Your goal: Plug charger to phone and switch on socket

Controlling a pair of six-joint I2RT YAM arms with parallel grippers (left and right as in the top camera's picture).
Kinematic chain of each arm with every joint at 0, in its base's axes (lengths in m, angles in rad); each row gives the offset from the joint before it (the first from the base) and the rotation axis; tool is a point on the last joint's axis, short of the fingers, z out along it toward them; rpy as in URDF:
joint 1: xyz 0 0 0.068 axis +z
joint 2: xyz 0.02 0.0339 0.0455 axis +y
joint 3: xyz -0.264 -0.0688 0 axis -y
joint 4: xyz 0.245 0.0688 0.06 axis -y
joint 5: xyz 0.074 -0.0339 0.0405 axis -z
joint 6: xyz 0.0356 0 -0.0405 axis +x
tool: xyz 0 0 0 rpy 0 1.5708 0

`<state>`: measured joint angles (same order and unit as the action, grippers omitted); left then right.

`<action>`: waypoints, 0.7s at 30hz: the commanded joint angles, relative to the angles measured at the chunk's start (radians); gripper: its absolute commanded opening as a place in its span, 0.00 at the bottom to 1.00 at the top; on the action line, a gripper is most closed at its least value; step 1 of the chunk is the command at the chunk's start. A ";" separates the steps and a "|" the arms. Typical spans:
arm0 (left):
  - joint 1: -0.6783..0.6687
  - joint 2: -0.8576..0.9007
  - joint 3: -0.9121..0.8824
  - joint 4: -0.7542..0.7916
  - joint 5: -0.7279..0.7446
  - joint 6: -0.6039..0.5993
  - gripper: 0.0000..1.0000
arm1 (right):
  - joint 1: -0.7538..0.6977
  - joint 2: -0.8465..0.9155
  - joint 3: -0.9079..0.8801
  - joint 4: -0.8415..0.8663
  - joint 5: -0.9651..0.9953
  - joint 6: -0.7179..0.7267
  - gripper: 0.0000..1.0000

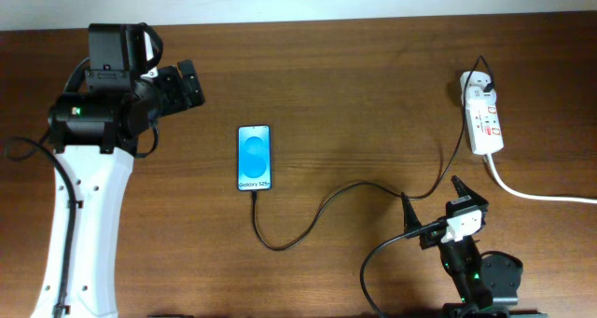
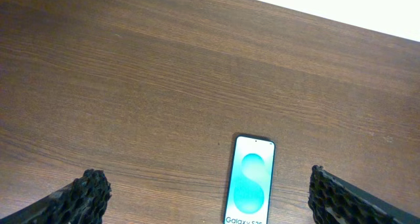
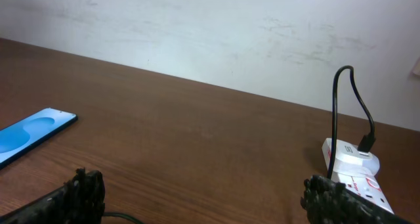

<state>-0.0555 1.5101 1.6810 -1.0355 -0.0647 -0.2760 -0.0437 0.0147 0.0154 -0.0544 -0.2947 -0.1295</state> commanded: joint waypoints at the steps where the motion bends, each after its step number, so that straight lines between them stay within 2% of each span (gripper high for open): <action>1: 0.006 -0.005 0.008 0.001 -0.011 0.005 0.99 | 0.011 -0.011 -0.010 0.003 -0.016 0.014 0.98; 11: 0.006 -0.005 0.008 -0.004 -0.012 0.006 0.99 | 0.011 -0.011 -0.010 0.003 -0.016 0.014 0.98; 14: 0.001 -0.077 -0.026 0.002 -0.011 0.028 0.99 | 0.011 -0.011 -0.010 0.003 -0.016 0.014 0.98; 15: -0.004 -0.125 -0.071 0.030 -0.011 0.053 0.99 | 0.011 -0.011 -0.010 0.003 -0.016 0.014 0.98; 18: -0.008 -0.364 -0.386 0.285 -0.011 0.107 0.99 | 0.011 -0.011 -0.010 0.002 -0.016 0.014 0.98; 19: -0.008 -0.509 -0.596 0.458 -0.003 0.107 1.00 | 0.011 -0.011 -0.010 0.003 -0.016 0.014 0.98; 21: -0.008 -0.720 -0.866 0.671 -0.003 0.119 0.99 | 0.011 -0.011 -0.010 0.003 -0.016 0.014 0.98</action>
<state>-0.0605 1.0084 1.1034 -0.5026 -0.0647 -0.1967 -0.0425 0.0132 0.0143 -0.0513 -0.2985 -0.1272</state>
